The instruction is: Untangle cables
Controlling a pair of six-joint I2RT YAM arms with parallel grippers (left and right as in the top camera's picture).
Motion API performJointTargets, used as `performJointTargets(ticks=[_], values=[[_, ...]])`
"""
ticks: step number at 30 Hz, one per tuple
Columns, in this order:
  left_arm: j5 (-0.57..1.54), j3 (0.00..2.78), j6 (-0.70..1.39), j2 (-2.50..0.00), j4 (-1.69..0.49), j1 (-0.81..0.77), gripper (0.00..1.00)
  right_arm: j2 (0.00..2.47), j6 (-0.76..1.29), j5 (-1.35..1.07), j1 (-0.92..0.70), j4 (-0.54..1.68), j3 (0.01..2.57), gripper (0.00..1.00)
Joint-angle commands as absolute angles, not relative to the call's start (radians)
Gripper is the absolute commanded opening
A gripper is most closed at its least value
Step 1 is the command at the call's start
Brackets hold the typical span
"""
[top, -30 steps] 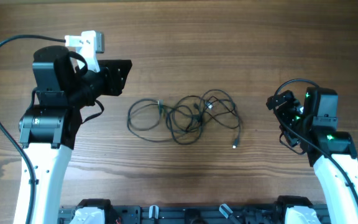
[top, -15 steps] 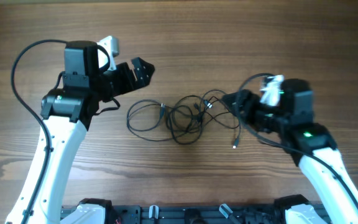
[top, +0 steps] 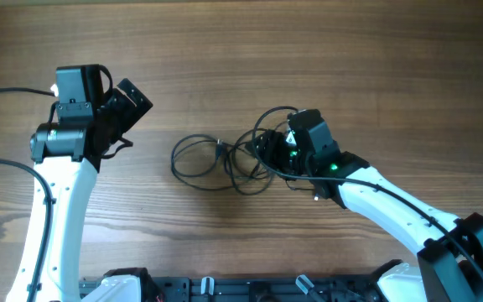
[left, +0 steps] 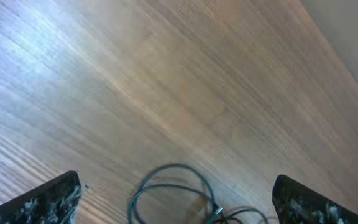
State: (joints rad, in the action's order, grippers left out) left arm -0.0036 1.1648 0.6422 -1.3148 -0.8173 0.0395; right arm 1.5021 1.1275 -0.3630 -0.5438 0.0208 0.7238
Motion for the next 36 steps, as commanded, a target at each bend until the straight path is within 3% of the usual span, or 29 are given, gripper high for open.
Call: performJointTargets(ticks=[1, 4, 8, 9, 11, 15, 19, 25, 30, 36], values=[[-0.020, 1.163, 0.656, -1.311, -0.835, 0.043, 1.00, 1.517, 1.155, -0.269, -0.547, 0.024, 0.727, 0.62], [0.071, 1.163, 0.656, -1.311, -0.836, 0.043, 1.00, 1.522, 1.156, -0.282, -0.560, 0.028, 0.727, 0.51], [0.108, 1.163, 0.656, -1.311, -0.846, 0.043, 1.00, 1.606, 1.250, -0.186, -0.644, 0.019, 0.727, 0.51], [0.109, 1.163, 0.656, -1.311, -0.856, 0.043, 1.00, 1.642, 1.299, -0.166, -0.653, -0.015, 0.727, 0.47], [0.116, 1.163, 0.656, -1.311, -0.891, 0.043, 1.00, 1.674, 1.276, -0.218, -0.643, -0.201, 0.728, 0.05], [0.279, 1.163, 0.515, -1.311, -0.922, 0.043, 1.00, 1.576, 1.253, -0.263, -0.567, -0.499, 0.737, 0.05], [0.556, 1.163, 0.311, -1.311, -0.921, 0.034, 1.00, 1.352, 1.166, -0.237, -0.488, -0.454, 0.743, 0.05], [0.623, 1.078, 0.297, -1.311, -0.768, -0.115, 1.00, 1.121, 1.095, -0.013, -0.472, -0.319, 0.752, 0.05], [0.638, 1.018, 0.478, -1.354, -0.597, -0.303, 1.00, 1.112, 0.989, 0.056, -0.472, -0.287, 0.796, 0.05], [0.540, 1.018, 0.803, -1.602, -0.348, -0.467, 1.00, 1.100, 0.819, 0.057, -0.472, -0.135, 1.005, 0.05]])
